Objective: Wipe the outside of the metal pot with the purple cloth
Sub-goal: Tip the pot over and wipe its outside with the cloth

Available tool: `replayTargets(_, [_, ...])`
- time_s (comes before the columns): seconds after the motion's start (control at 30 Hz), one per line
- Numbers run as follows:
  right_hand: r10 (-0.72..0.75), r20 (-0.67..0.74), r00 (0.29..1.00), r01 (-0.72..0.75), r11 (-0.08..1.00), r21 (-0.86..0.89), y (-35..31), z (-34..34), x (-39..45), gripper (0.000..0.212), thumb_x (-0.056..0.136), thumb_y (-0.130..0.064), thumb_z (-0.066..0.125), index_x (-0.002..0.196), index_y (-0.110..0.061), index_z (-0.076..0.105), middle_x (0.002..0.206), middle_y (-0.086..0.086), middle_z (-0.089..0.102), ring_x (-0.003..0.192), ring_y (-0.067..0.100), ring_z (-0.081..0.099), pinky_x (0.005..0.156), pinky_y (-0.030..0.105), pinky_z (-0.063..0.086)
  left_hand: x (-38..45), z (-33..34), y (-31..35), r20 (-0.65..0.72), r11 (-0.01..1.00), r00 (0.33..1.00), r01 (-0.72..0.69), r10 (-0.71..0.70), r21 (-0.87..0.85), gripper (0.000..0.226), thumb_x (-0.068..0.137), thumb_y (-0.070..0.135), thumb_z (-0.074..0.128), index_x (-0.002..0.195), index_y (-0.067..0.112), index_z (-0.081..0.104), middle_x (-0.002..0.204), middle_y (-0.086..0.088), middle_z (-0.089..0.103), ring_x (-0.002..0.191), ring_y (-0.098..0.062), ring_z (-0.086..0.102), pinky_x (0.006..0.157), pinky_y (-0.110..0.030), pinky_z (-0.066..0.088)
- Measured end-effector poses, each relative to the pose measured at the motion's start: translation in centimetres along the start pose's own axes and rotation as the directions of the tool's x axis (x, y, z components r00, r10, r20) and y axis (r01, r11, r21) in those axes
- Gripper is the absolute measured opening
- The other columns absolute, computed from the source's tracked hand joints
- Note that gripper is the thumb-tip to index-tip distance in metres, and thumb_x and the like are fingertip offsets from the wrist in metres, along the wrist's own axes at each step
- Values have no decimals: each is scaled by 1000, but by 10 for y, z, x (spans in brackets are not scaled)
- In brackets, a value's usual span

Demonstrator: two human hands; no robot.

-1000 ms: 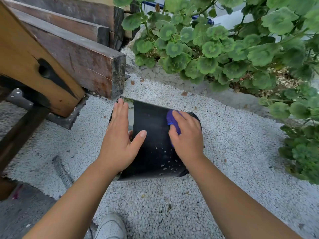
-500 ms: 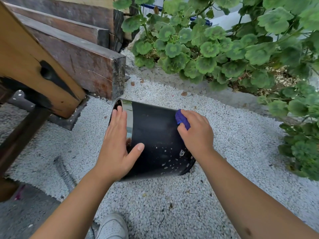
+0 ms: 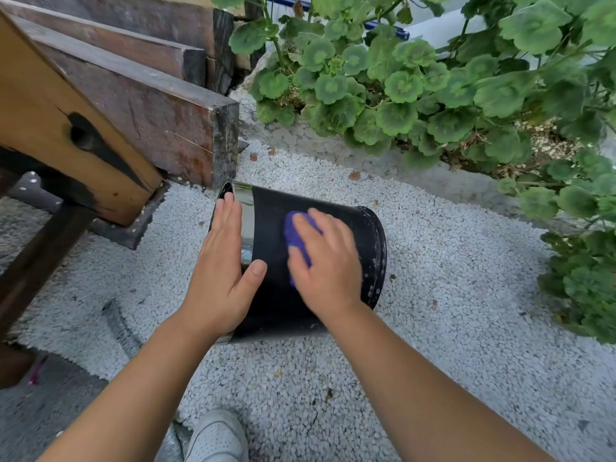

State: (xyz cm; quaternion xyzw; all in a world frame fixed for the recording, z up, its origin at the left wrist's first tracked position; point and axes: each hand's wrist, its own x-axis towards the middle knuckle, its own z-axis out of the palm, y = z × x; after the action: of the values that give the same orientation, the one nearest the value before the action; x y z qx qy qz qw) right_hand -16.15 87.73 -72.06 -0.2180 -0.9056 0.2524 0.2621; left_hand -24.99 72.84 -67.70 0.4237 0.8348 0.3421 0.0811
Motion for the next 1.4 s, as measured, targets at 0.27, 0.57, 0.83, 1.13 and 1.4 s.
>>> replayTargets(0.27, [305,23,952,-302,950,-73,63,-9,-5,44,93,-31,51,136,-25,53,142,-1,51,129,20,36,95,32,38,3,1,1,-6,980,996,82,-84,-181,80,92,70,33,150,19,15,165,4,-3,151,-13,-5,118,-56,18])
replayTargets(0.57, [328,80,941,-330,944,5,78,-15,16,44,95,-23,53,139,-21,52,143,1,51,131,25,40,108,36,32,-29,22,-1,17,999,1000,1,-2,43,83,95,44,42,156,14,-7,166,-7,-4,152,-23,-6,117,-56,19])
replayTargets(0.83, [116,-36,993,-106,974,199,3,-18,19,42,88,-30,53,129,-23,61,131,-2,60,120,19,50,105,22,31,-3,28,12,22,994,996,-85,84,71,80,100,51,32,154,-1,4,164,-12,3,152,-25,-2,121,-38,8])
replayTargets(1.13, [180,6,984,-179,980,87,20,11,5,42,88,-27,52,127,-15,63,135,9,60,127,37,49,107,53,39,-11,17,-6,-12,993,998,64,-65,-101,89,97,65,24,154,2,-1,164,-9,-3,152,-20,-3,122,-35,4])
replayTargets(1.4, [452,26,891,-452,886,101,73,5,3,43,93,-22,54,136,-19,56,141,1,54,132,21,42,111,33,29,-3,22,-2,10,980,993,118,-118,-163,76,98,44,36,155,16,-6,163,8,-7,150,-8,-7,122,-33,8])
